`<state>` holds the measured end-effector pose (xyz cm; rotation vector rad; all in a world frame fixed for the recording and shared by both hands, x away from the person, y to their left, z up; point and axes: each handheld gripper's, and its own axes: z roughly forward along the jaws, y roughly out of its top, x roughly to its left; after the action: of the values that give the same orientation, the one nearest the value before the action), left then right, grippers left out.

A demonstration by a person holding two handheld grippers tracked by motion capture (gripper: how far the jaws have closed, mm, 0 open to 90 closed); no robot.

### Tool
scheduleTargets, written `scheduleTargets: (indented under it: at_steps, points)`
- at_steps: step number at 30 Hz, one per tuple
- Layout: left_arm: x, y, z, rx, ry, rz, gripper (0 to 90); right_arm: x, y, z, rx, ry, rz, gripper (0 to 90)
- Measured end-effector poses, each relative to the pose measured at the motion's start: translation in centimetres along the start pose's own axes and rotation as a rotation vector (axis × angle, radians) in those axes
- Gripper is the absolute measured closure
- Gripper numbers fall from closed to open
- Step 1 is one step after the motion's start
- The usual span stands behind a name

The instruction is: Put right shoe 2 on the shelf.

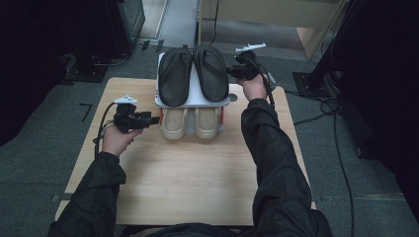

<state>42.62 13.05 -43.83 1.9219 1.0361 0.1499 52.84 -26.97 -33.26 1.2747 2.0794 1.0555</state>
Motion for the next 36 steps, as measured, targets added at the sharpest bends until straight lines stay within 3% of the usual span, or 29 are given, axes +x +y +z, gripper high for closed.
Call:
scheduleTargets:
  at_steps: [24,28,36]
  points:
    - [0.0,0.0,0.1,0.005,-0.002,-0.002,45.3,2.0,-0.4,-0.6,0.010,0.051,-0.023,73.7]
    - [0.0,0.0,0.1,0.008,-0.002,-0.002,45.3,2.3,-0.7,-0.6,-0.012,0.047,-0.029,72.9]
    - [0.1,0.0,0.1,0.010,-0.002,-0.005,44.9,1.8,-1.4,-0.8,-0.009,0.069,-0.004,69.9]
